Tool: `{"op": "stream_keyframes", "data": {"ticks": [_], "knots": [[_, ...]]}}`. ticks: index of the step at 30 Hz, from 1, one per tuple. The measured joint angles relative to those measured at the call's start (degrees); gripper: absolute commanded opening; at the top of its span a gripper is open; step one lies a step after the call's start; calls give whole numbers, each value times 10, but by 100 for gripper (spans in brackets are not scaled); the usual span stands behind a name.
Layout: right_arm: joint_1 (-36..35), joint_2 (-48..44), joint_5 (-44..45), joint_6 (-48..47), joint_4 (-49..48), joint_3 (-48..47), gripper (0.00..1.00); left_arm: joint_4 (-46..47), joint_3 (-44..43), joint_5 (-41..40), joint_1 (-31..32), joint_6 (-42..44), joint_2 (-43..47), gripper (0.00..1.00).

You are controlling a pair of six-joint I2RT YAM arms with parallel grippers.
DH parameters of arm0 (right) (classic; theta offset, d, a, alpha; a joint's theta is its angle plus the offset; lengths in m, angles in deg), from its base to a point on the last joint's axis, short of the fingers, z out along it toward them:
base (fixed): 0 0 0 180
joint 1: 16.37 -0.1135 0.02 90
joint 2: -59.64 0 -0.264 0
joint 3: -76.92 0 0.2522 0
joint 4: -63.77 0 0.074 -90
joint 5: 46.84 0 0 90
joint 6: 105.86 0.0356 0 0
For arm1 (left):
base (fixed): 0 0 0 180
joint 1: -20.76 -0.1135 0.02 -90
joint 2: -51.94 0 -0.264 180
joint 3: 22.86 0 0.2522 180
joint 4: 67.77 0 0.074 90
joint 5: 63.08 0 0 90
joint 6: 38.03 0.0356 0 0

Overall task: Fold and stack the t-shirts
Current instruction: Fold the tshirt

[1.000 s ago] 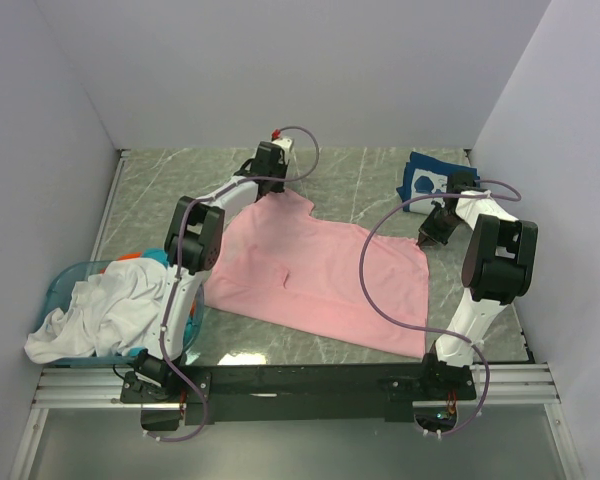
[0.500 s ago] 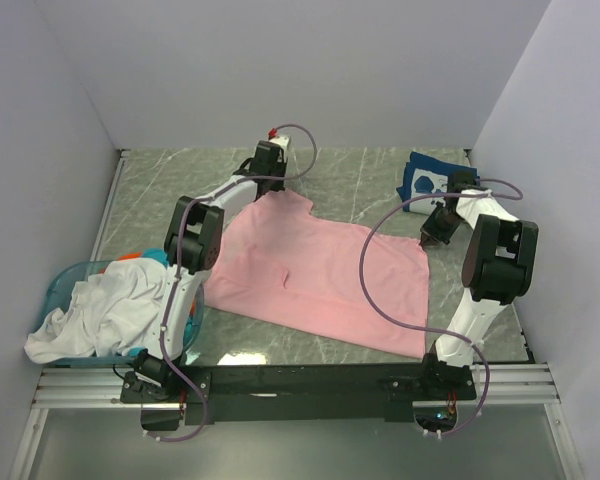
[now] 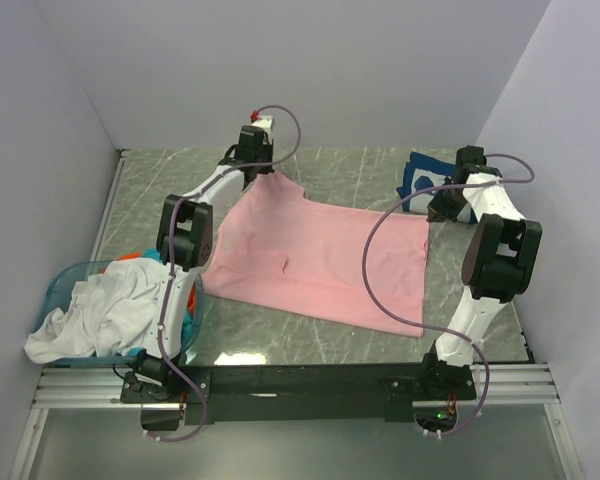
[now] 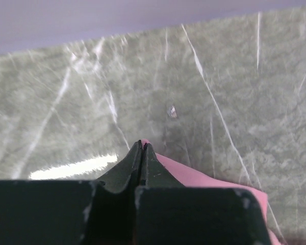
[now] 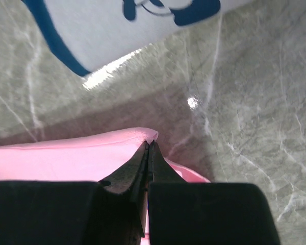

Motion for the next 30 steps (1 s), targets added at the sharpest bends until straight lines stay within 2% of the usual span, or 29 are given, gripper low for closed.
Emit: {"op": "stream_keyframes", "data": {"ticks": [8,14,20,30], "knots": [[0,4,-1,-3,19,-49,0,18,8,19,-7,6,41,0],[0,-17,-1,-15,28,-37,0,55,154,38,-3,23,193,0],[0,-97,-4,-29,31,42,0,76,300,37,6,42,341,0],[-1,-165,-19,-42,36,149,0,54,478,31,29,62,442,0]]}}
